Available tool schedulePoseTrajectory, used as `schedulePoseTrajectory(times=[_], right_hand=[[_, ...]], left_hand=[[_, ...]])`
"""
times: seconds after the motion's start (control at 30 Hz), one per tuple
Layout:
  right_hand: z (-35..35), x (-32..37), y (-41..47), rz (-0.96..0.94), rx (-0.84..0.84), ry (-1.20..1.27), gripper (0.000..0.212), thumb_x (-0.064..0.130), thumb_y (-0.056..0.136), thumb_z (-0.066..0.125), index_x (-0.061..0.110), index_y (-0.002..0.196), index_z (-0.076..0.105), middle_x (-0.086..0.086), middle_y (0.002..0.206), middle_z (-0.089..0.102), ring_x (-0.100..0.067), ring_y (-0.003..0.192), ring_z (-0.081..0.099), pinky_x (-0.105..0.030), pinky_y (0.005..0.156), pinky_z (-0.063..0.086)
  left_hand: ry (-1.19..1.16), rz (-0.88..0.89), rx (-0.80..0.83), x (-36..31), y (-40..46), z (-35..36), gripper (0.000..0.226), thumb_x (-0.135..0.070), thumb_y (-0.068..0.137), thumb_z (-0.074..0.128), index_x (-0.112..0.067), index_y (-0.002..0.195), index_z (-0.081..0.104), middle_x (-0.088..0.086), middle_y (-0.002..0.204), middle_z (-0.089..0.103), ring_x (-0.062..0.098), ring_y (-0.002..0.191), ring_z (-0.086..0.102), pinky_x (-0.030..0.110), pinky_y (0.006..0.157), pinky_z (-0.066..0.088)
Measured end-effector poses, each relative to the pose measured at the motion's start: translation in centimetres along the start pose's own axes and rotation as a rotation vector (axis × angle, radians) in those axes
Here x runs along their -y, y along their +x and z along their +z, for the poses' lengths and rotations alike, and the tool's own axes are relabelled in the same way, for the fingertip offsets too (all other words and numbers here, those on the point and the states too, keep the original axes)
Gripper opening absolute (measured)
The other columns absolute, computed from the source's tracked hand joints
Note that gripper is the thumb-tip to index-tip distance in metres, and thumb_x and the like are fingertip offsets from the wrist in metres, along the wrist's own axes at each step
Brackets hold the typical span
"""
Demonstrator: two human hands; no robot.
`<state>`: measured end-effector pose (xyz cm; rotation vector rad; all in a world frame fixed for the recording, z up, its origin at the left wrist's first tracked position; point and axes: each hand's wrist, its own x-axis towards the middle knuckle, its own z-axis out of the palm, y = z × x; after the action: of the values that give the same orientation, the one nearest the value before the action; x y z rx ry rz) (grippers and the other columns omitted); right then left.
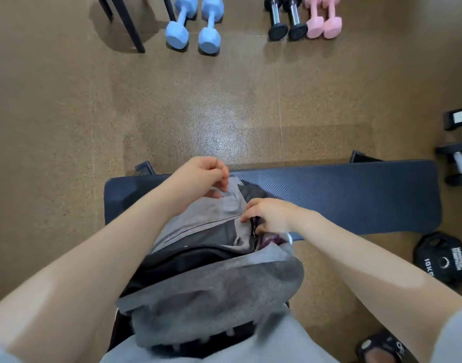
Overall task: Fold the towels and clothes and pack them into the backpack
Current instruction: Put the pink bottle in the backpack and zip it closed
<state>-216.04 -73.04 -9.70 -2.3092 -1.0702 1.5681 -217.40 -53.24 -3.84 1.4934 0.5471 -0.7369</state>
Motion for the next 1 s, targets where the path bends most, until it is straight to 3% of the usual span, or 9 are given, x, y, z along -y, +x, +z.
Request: schedulePoseTrajectory(times=[0.17, 0.23, 0.37, 0.53, 0.63, 0.7, 0.77, 0.9, 1.0], right_hand=[[0.4, -0.5, -0.6, -0.010, -0.093, -0.194, 0.020, 0.031, 0.085, 0.061, 0.018, 0.100, 0.060, -0.003, 0.103, 0.056, -0.025, 0.099, 0.056, -0.029, 0.065, 0.033], [0.5, -0.6, -1.0, -0.044, -0.075, -0.196, 0.023, 0.035, 0.084, 0.061, 0.020, 0.101, 0.062, -0.002, 0.102, 0.055, -0.022, 0.100, 0.054, -0.028, 0.066, 0.034], [0.5, -0.6, -1.2, -0.122, -0.068, -0.255, 0.020, 0.036, 0.083, 0.062, 0.021, 0.096, 0.067, 0.000, 0.105, 0.051, -0.021, 0.103, 0.045, -0.028, 0.073, 0.031], [1.1, -0.2, -2.0, -0.082, -0.098, -0.328, 0.015, 0.033, 0.094, 0.047, 0.020, 0.092, 0.054, -0.001, 0.105, 0.055, -0.021, 0.107, 0.042, -0.032, 0.081, 0.026], [-0.2, -0.1, -3.0, 0.019, -0.130, -0.171, 0.012, 0.028, 0.098, 0.042, 0.019, 0.089, 0.041, -0.005, 0.090, 0.054, -0.026, 0.100, 0.047, -0.032, 0.076, 0.026], [-1.8, 0.0, -3.5, 0.118, -0.147, -0.019, 0.016, 0.025, 0.097, 0.044, 0.011, 0.093, 0.052, -0.014, 0.092, 0.061, -0.030, 0.091, 0.053, -0.030, 0.068, 0.029], [-3.3, 0.4, -3.7, 0.177, -0.164, 0.068, 0.027, 0.025, 0.096, 0.048, 0.005, 0.080, 0.058, -0.018, 0.079, 0.060, -0.028, 0.077, 0.050, -0.030, 0.062, 0.027], [-5.1, 2.7, -3.9, 0.194, -0.142, 0.186, 0.033, 0.023, 0.091, 0.055, -0.002, 0.071, 0.061, -0.015, 0.063, 0.052, -0.021, 0.060, 0.042, -0.031, 0.055, 0.028], [-6.4, 4.3, -4.9, 0.100, -0.197, 0.492, 0.033, 0.021, 0.089, 0.058, 0.000, 0.064, 0.061, -0.003, 0.053, 0.044, -0.016, 0.053, 0.034, -0.029, 0.054, 0.027]], left_hand=[[0.210, -0.085, 0.215, 1.9, -0.8, 2.6, 0.020, -0.002, 0.088, 0.044, -0.016, 0.075, 0.050, 0.000, 0.068, 0.055, 0.010, 0.061, 0.053, 0.018, 0.055, 0.042], [0.334, -0.175, 0.363, 2.7, -1.2, 3.4, 0.014, -0.019, 0.091, 0.050, -0.017, 0.078, 0.050, 0.000, 0.075, 0.056, 0.011, 0.064, 0.053, 0.020, 0.056, 0.041], [0.766, -0.303, 0.509, 3.0, -1.9, 4.2, 0.046, -0.065, 0.076, 0.055, -0.020, 0.078, 0.058, -0.005, 0.081, 0.058, 0.013, 0.076, 0.054, 0.027, 0.071, 0.040], [0.954, -0.288, 0.520, 2.5, -2.7, 4.3, 0.031, -0.043, 0.078, 0.059, -0.015, 0.065, 0.054, 0.000, 0.064, 0.049, 0.018, 0.062, 0.043, 0.027, 0.058, 0.035], [0.783, -0.218, 0.444, 2.1, -3.3, 3.8, 0.029, -0.031, 0.082, 0.059, -0.019, 0.058, 0.049, -0.003, 0.060, 0.046, 0.014, 0.062, 0.043, 0.029, 0.063, 0.035], [0.360, -0.148, 0.258, 1.0, -3.7, 2.7, 0.032, -0.016, 0.085, 0.057, -0.017, 0.056, 0.046, -0.004, 0.055, 0.044, 0.010, 0.055, 0.042, 0.027, 0.060, 0.035], [-0.094, -0.094, 0.130, -0.5, -3.7, 0.9, 0.038, -0.002, 0.088, 0.050, -0.016, 0.054, 0.039, -0.004, 0.048, 0.038, 0.009, 0.043, 0.038, 0.022, 0.046, 0.034], [0.019, -0.025, 0.074, -2.2, -3.7, -0.5, 0.035, -0.011, 0.094, 0.048, -0.016, 0.060, 0.038, -0.004, 0.045, 0.043, 0.013, 0.042, 0.042, 0.020, 0.041, 0.030], [-0.018, -0.063, 0.066, -1.9, -4.2, 0.6, 0.036, -0.015, 0.096, 0.042, -0.016, 0.061, 0.036, -0.005, 0.044, 0.037, 0.012, 0.044, 0.033, 0.018, 0.040, 0.032]])
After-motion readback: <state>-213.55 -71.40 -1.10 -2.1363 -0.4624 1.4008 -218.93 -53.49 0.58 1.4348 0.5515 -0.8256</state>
